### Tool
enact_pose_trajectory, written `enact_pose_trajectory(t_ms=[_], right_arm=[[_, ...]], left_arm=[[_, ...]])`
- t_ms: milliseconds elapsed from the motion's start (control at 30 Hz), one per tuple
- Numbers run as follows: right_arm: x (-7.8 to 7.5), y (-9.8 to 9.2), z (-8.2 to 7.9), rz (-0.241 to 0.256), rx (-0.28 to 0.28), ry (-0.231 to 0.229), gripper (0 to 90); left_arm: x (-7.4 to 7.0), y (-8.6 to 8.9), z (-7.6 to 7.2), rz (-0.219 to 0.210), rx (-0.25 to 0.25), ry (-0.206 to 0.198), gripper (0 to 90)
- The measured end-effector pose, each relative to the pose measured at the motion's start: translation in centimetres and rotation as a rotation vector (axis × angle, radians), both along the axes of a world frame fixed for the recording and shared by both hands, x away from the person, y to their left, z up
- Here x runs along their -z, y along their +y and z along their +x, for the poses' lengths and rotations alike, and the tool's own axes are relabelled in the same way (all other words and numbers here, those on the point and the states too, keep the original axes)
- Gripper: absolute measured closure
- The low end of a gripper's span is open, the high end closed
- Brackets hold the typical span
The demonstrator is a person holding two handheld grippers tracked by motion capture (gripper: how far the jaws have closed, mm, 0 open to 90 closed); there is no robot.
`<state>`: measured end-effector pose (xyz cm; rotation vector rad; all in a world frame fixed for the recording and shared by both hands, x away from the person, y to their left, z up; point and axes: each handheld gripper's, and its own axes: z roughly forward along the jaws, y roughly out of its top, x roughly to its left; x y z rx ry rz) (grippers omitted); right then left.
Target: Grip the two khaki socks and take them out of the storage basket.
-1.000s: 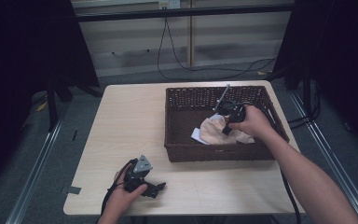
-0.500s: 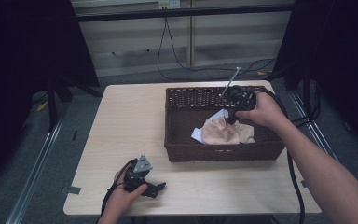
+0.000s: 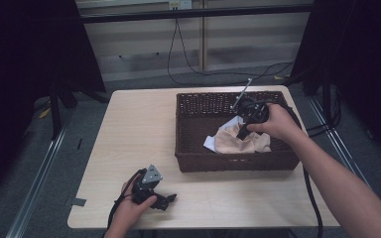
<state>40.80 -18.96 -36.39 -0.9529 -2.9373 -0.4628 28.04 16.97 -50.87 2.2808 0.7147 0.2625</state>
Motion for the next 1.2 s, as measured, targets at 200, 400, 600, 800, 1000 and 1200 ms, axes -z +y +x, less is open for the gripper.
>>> enact_pose_trajectory(t_ms=[200, 400, 600, 800, 1000, 1200], right_arm=[[2.2, 0.0, 0.7, -0.009, 0.018, 0.007, 68.6], [4.4, -0.5, 1.2, -0.042, 0.026, 0.01, 65.3], [5.8, -0.3, 1.1, -0.083, -0.021, 0.067, 89.1], [4.1, -0.2, 0.8, -0.087, -0.033, 0.095, 90.0], [0.1, -0.5, 0.6, -0.077, -0.015, 0.079, 90.0], [-3.2, -0.2, 0.1, -0.064, -0.03, 0.062, 90.0]], left_arm=[[0.0, 0.0, 0.0, -0.003, -0.001, -0.003, 0.0], [0.0, 0.0, 0.0, -0.003, 0.0, -0.002, 0.0], [0.0, 0.0, 0.0, -0.004, -0.001, -0.005, 0.0], [0.0, 0.0, 0.0, -0.004, -0.001, -0.005, 0.0], [0.0, 0.0, 0.0, -0.001, 0.001, -0.002, 0.0], [0.0, 0.0, 0.0, 0.0, 0.0, -0.001, 0.0]])
